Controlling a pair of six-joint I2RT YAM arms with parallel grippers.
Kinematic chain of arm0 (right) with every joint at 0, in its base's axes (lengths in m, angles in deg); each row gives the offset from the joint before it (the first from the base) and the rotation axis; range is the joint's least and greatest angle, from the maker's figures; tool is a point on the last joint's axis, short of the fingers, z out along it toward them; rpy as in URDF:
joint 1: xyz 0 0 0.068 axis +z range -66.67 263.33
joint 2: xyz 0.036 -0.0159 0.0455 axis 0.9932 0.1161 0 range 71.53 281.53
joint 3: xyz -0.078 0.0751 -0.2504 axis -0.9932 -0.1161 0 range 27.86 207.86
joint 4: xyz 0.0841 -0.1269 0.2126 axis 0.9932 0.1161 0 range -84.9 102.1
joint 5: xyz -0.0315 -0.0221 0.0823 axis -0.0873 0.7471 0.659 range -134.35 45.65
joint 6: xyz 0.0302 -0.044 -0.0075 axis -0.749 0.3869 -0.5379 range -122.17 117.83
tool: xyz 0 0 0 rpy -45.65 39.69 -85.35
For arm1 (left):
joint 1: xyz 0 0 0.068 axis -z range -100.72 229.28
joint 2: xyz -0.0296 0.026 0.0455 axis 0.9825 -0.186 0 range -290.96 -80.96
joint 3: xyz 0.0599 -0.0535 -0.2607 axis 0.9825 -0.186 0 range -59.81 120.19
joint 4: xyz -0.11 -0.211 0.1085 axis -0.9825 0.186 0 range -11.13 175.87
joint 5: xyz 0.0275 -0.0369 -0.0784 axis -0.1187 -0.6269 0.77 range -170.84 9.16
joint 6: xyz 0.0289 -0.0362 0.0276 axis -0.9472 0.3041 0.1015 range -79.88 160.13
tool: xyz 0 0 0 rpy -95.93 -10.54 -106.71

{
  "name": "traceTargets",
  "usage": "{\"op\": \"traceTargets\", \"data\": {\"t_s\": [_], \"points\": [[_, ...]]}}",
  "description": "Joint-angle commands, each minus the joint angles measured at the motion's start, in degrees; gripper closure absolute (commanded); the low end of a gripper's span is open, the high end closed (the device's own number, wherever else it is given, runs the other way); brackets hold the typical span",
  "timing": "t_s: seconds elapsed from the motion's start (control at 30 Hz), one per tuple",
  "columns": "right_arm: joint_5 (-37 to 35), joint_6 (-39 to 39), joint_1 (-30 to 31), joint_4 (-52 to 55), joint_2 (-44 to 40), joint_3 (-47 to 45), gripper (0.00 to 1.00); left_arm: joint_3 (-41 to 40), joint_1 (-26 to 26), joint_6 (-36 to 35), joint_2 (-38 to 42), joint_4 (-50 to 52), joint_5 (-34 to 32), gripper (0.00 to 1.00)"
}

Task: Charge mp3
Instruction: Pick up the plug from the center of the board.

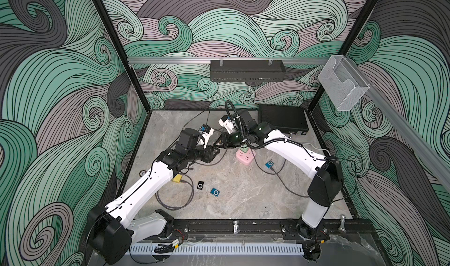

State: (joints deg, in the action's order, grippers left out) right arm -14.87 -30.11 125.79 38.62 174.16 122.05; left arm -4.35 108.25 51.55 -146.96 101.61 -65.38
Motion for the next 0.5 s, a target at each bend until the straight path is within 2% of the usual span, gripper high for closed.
{"op": "traceTargets", "data": {"t_s": [0.0,0.17,0.3,0.47], "points": [[1.84,3.66,0.45,4.26,1.90,2.27,1.00,0.66,0.04,-0.19,1.13,-2.96,-1.97,0.53],[-5.15,9.86,0.48,10.54,1.57,4.81,1.00,0.93,0.00,0.91,2.46,-1.29,-6.35,0.44],[-9.86,15.10,0.51,12.78,1.44,6.00,1.00,-0.07,-0.13,1.29,5.69,-1.93,-7.39,0.43],[-14.82,25.45,1.16,11.21,0.05,3.78,1.00,-1.68,-0.31,2.84,7.89,-3.17,-11.60,0.43]]}}
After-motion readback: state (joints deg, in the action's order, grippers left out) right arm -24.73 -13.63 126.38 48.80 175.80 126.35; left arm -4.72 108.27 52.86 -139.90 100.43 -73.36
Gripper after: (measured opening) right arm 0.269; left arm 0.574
